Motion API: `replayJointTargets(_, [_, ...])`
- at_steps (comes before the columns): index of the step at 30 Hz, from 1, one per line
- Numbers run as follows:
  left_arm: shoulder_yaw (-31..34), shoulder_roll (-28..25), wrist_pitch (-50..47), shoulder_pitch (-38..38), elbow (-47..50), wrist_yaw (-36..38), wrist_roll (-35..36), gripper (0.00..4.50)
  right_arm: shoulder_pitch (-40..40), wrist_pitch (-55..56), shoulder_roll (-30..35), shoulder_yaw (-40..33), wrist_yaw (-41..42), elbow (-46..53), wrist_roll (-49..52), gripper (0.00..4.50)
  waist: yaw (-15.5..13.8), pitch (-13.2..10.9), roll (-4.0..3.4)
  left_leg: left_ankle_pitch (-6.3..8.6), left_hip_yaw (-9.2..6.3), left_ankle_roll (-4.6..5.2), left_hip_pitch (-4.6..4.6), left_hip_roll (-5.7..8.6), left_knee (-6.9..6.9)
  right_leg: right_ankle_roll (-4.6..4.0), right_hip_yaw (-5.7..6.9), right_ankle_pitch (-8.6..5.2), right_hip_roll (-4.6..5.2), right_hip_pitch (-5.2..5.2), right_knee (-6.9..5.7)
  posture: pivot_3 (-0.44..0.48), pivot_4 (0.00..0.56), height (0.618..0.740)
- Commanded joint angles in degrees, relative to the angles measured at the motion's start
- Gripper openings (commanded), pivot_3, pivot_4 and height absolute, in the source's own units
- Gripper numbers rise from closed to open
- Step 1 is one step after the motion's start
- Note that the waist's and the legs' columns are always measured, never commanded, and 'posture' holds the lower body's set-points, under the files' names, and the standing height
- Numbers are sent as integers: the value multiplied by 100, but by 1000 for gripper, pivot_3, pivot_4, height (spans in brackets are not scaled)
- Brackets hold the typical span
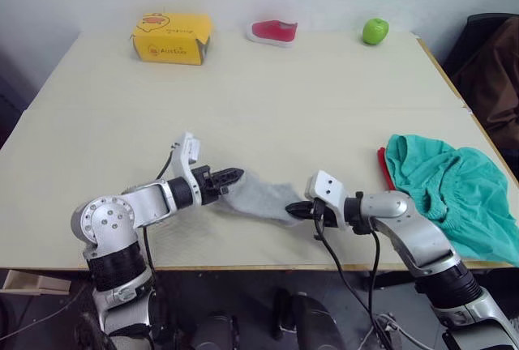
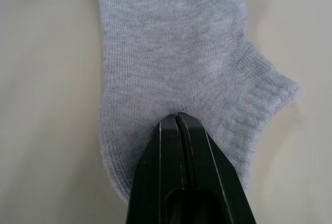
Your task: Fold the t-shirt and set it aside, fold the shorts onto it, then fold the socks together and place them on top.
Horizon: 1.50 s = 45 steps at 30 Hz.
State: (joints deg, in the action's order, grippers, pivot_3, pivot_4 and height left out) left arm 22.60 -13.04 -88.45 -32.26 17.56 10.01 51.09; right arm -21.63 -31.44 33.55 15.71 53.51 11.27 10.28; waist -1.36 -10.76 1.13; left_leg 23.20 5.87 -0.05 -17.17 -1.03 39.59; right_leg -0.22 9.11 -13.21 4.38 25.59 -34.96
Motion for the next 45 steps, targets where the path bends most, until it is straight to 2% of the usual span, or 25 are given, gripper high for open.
replayJointTargets(1, [-773, -445, 173, -119, 199, 636, 104, 26, 51, -62, 38, 89, -17, -123, -80, 0, 6, 0, 0, 0, 0, 0, 0, 0, -2, 1, 0, 0, 0, 0, 0, 0, 150, 740])
replayJointTargets(4, [-1105, -766, 442, -256, -21, 838, -112, 26, 35, -41, 37, 110, -15, -150, -98, 0, 7, -1, -1, -1, 1, -2, 2, 0, -6, 0, 0, -1, -1, 0, 1, 0, 150, 740])
replayJointTargets(7, [-946, -936, 584, -206, -134, 849, -183, 26, 39, -29, 34, 115, -24, -152, -108, 0, 11, -1, -2, -2, 0, -2, 1, 0, -6, 0, 0, -1, -1, 1, 3, 0, 150, 740])
replayJointTargets(10, [-495, -919, 518, -1, -102, 652, -143, 623, 47, -20, 26, 118, -31, -149, -108, 0, 13, -1, -2, -3, -1, 1, 1, -1, -8, 0, 0, -2, -1, 1, 5, 0, 150, 740])
replayJointTargets(13, [-118, -977, 403, 338, 119, 525, -101, 1607, 36, 9, 5, 129, -37, -176, -115, 0, 17, -1, -2, -3, 0, 2, 2, -2, -14, 0, 0, -2, -1, 1, 9, 0, 150, 740])
replayJointTargets(14, [123, -939, 253, 487, 230, 467, -14, 1814, 12, 33, -12, 138, -37, -209, -122, 0, 19, -1, -2, -4, 0, 4, 3, -2, -18, 0, 0, -2, 0, 1, 10, 0, 150, 740])
replayJointTargets(17, [799, -739, -231, 853, 525, 297, 247, 2804, -45, 79, -42, 154, -24, -279, -128, 0, 15, -2, -2, -6, 0, 7, 2, -2, -22, 0, 1, -2, 0, 2, 15, 0, 150, 740])
replayJointTargets(22, [1391, -171, -405, 1620, 813, -263, 1579, 4376, -131, 177, -50, 197, 43, -406, -141, 0, 13, -2, -2, -4, -1, 3, 2, -2, -26, 1, 1, -2, 1, 2, 19, 0, 150, 740])
replayJointTargets(26, [1350, 306, -405, 1870, 650, -1081, 1999, 4475, -198, 211, -58, 226, 79, -480, -142, 0, -6, -2, -2, -2, -3, 0, 1, 0, -26, 2, 1, -1, 3, 2, 22, 0, 150, 740])
replayJointTargets(31, [1476, 591, -357, 1795, 425, -1835, 2009, 4475, -227, 184, -2, 242, 115, -439, -114, 0, -5, -2, -2, -1, -4, -1, 3, 1, -36, 3, 1, -1, 1, 2, 26, 0, 150, 740])
replayJointTargets(33, [1506, 534, -353, 1793, 392, -2016, 2094, 4475, -214, 194, 43, 232, 138, -433, -125, 0, -7, -1, 0, -1, -4, -1, 2, 2, -36, 3, 1, -1, 1, 1, 28, 0, 150, 740])
replayJointTargets(35, [1629, 380, -262, 1886, 352, -2214, 2581, 4475, -196, 204, 69, 215, 145, -427, -128, 0, 0, -1, 0, -1, -5, -2, 3, 2, -37, 3, 1, -1, 1, 2, 28, 0, 150, 740])
replayJointTargets(37, [1597, 27, 41, 2188, 244, -2500, 3494, 4475, -178, 207, 74, 205, 142, -417, -129, 0, 10, -1, -1, -1, -5, -3, 3, 1, -42, 3, 2, -1, 0, 2, 29, 0, 150, 740])
replayJointTargets(39, [1248, -540, 577, 2666, 222, -2794, 4621, 4475, -164, 209, 54, 204, 121, -417, -135, 0, 16, -1, -1, 0, -4, -5, 3, -1, -51, 3, 2, -2, 0, 9, 30, 0, 150, 740])
replayJointTargets(41, [800, -1076, 1141, 3055, 276, -3119, 5437, 4475, -156, 216, 32, 212, 102, -421, -145, 0, 3, -2, -2, 3, -5, -10, 2, -2, -52, 1, 3, -3, 0, 18, 31, 0, 150, 740])
replayJointTargets(43, [373, -1437, 1618, 3249, 336, -3347, 5847, 4475, -139, 206, 1, 208, 84, -409, -129, 0, -20, -2, -2, 3, -8, -9, 8, 0, -50, 1, 3, -2, 4, 20, 37, 0, 150, 740])
replayJointTargets(45, [-42, -1549, 2024, 3198, 286, -3500, 5873, 4475, -120, 193, -20, 216, 66, -384, -117, 0, -27, -2, -4, 3, -19, -8, 7, 6, -49, 6, 5, 1, 8, 17, 48, 0, 150, 740])
